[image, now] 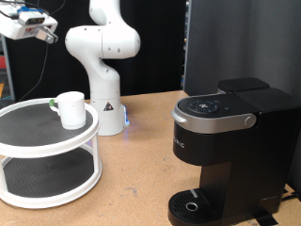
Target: Make a cup of coffee with the keurig machine
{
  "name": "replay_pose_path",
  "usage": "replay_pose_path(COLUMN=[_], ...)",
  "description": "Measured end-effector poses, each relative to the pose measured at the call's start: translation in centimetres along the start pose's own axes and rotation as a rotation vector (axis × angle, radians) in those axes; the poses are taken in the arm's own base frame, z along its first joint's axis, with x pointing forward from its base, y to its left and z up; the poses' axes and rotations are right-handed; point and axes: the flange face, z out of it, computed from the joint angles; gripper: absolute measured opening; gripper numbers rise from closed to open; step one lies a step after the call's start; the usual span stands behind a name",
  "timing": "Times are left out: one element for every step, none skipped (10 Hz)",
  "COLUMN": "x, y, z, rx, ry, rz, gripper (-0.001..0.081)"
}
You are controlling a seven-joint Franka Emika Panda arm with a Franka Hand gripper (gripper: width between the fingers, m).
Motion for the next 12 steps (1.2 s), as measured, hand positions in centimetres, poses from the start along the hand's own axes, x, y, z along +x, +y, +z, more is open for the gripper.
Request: replay_pose_path(x=[-0.6, -1.3, -1.8, -2.2, -2.5, -2.8, -3.2, -3.7, -4.1, -4.4, -4.9, -5.2], y=[0.4, 0.8, 1.3, 1.7, 2.2, 2.6, 3.0, 3.3, 3.7, 4.0, 4.3, 4.5], z=[0.2, 0.2, 0.3, 0.4, 0.6, 0.8, 1.0, 1.3, 1.5, 1.8, 2.1, 2.5], rx=[-0.006, -0.013, -0.025, -0.037, -0.049, -0.056, -0.061, -0.061, -0.062, -0.064, -0.068, -0.070], ry=[-0.010, -0.015, -0.012, -0.008, -0.005, -0.004, -0.002, -0.003, -0.004, -0.004, -0.006, -0.009], rz=[-0.009, -0.018, -0.020, -0.021, -0.022, -0.024, -0.030, -0.035, -0.042, -0.045, -0.046, -0.043], gripper=[0.0007, 0.0007, 0.0007, 0.0007, 0.0007, 0.0007, 0.0007, 0.0007, 0.0007, 0.0007, 0.0007, 0.0007])
